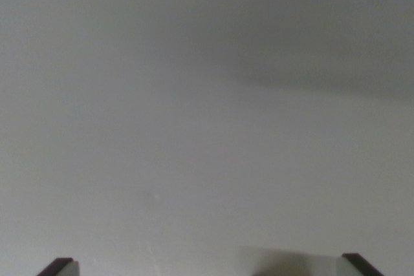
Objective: Pick yellow cube
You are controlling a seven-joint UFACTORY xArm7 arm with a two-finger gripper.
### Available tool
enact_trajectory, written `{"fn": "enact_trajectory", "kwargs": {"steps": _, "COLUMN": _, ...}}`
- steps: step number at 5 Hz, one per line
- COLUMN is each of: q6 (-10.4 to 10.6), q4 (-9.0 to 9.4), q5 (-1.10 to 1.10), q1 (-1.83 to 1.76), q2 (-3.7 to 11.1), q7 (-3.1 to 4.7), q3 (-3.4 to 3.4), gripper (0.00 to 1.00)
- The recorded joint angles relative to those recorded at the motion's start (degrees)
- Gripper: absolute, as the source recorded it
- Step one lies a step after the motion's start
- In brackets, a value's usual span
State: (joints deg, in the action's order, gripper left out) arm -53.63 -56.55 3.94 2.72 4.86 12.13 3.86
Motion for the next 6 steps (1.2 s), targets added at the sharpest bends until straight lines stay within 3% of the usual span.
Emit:
{"fn": "enact_trajectory", "kwargs": {"steps": 1, "q6": 0.0, "q4": 0.0, "q5": 0.0, "q1": 0.0, "q2": 0.0, "q7": 0.0, "q3": 0.0, "gripper": 0.0}}
{"fn": "enact_trajectory", "kwargs": {"steps": 2, "q6": 2.6, "q4": 2.39, "q5": 0.35, "q1": 0.3, "q2": 0.44, "q7": 0.88, "q3": 0.46, "gripper": 0.0}}
{"fn": "enact_trajectory", "kwargs": {"steps": 3, "q6": 2.6, "q4": 2.39, "q5": 0.35, "q1": 0.3, "q2": 0.44, "q7": 0.88, "q3": 0.46, "gripper": 0.0}}
{"fn": "enact_trajectory", "kwargs": {"steps": 4, "q6": 5.1, "q4": 4.71, "q5": 0.68, "q1": 0.59, "q2": 0.86, "q7": 1.72, "q3": 0.9, "gripper": 0.0}}
{"fn": "enact_trajectory", "kwargs": {"steps": 5, "q6": 5.1, "q4": 4.71, "q5": 0.68, "q1": 0.59, "q2": 0.86, "q7": 1.72, "q3": 0.9, "gripper": 0.0}}
{"fn": "enact_trajectory", "kwargs": {"steps": 6, "q6": 7.5, "q4": 6.94, "q5": 1.0, "q1": 0.86, "q2": 1.27, "q7": 2.54, "q3": 1.32, "gripper": 0.0}}
